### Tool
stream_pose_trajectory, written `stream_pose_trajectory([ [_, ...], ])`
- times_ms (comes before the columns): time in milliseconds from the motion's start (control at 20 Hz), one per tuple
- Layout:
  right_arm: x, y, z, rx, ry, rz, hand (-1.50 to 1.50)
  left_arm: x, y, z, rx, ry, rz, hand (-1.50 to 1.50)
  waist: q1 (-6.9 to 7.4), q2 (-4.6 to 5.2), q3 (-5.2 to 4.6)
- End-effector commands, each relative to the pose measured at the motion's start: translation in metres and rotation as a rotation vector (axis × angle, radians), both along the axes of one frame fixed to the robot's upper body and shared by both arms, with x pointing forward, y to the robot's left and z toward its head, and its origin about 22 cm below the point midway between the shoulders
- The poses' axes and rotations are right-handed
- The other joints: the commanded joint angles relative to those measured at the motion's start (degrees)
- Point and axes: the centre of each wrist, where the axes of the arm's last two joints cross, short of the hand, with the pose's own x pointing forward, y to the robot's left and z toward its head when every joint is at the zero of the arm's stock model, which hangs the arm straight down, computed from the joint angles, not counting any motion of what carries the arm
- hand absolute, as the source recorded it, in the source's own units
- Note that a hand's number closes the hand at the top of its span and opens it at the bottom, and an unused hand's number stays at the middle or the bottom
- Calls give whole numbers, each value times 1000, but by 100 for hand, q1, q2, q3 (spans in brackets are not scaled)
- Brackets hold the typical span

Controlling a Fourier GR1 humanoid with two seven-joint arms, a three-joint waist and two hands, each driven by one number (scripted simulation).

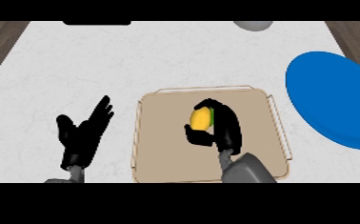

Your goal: Pick the lemon from the tray and place it in the plate

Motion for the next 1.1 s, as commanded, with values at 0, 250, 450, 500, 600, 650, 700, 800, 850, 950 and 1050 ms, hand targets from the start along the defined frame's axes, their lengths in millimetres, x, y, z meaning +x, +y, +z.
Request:
stream_pose_trajectory([
  [0,-2,-9,-20,-40,-2,11,150,-11,-12,-1,-15,32,-1,0,3,53,-5],
  [250,-21,5,-7,-157,-59,5,150,3,-8,-6,3,47,20,0,-41,43,-9],
  [450,-61,3,-16,-421,-30,186,150,-1,-5,-7,-8,54,33,0,-161,-8,-26],
  [500,-67,0,-23,-497,-29,240,150,2,6,5,8,31,33,0,-125,-17,-25],
  [600,-83,0,4,-432,-217,186,150,-12,0,6,8,49,24,0,-88,-6,-10],
  [650,-84,4,31,-401,-305,151,150,-4,7,-1,-4,41,31,0,-143,-3,-15],
  [700,-85,-1,47,-387,-370,134,150,-4,4,-9,-5,47,52,0,-174,0,-17],
  [800,-93,-6,50,-419,-442,56,150,-9,12,-2,2,44,32,0,-129,5,-12],
  [850,-97,-11,64,-404,-479,20,150,-10,-4,-10,-1,46,50,0,-165,3,-13],
  [950,-92,-7,85,-379,-510,-69,150,-4,12,2,4,40,36,0,-101,22,-11],
  [1050,-90,-21,86,-330,-531,-128,150,3,11,-1,4,56,34,0,-87,43,-8],
])
